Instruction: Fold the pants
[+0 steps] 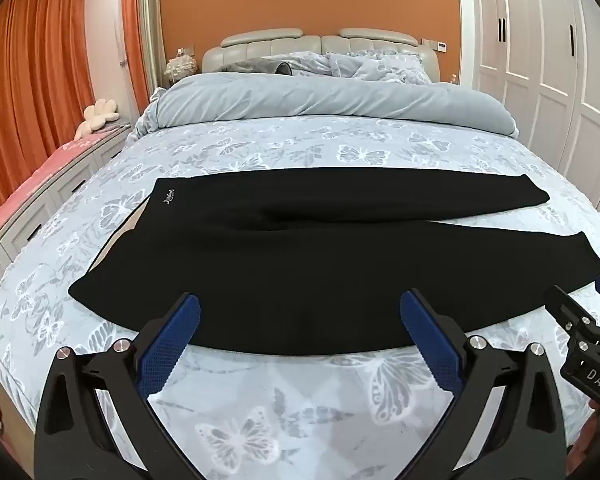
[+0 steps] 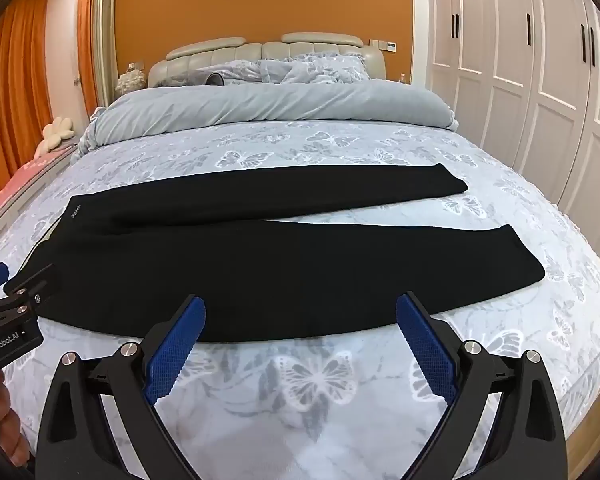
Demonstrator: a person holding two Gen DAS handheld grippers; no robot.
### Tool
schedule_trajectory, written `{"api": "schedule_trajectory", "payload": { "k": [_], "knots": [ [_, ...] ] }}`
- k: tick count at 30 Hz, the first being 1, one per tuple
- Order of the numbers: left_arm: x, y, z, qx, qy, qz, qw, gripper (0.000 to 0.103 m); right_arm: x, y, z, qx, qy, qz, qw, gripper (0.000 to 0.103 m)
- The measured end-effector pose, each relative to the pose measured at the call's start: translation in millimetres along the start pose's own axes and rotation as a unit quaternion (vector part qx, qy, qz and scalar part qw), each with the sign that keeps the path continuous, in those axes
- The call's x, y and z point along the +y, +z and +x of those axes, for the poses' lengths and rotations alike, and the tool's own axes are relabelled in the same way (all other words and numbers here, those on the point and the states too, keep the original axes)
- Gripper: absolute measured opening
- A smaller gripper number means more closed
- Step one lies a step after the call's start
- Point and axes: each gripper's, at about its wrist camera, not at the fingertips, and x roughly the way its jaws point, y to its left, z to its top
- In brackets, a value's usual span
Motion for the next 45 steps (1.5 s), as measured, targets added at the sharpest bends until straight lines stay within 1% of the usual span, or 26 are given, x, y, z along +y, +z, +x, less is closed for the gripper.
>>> {"api": "schedule_trajectory", "payload": {
  "k": [4,5,12,13,15,45],
  "knots": [
    [4.2,1.5,5.1,0.007,-0.004,-0.004,1.0000,0.098,0.3,-0.3,-0.8,0.001,0.000,-0.001,1.000,0.094],
    [-0.4,-0.4,-2.1,-0.008,0.004,0.011,0.9999,0.098,0.3,-0.3,-0.2,0.003,0.000,-0.001,1.000,0.094],
    [0.3,0.9,0.8,-0.005,0.004,0.008,0.9999,0.098,0.4,-0.7,-0.6,0.004,0.001,-0.001,1.000,0.094],
    [-0.8,-1.6,1.4,-0.004,0.010,0.008,0.9999,0.098,0.5,-0.8,-0.6,0.004,0.000,-0.001,1.000,0.094],
    [-2.9,-1.9,1.1,-0.004,0.011,0.009,0.9999,0.098,0.8,-0.6,-0.5,0.005,0.001,0.000,1.000,0.094],
    [-3.1,-1.0,2.6,-0.002,0.011,0.009,0.9999,0.098,2.6,-1.8,0.1,0.008,0.002,-0.001,1.000,0.094]
  ]
}}
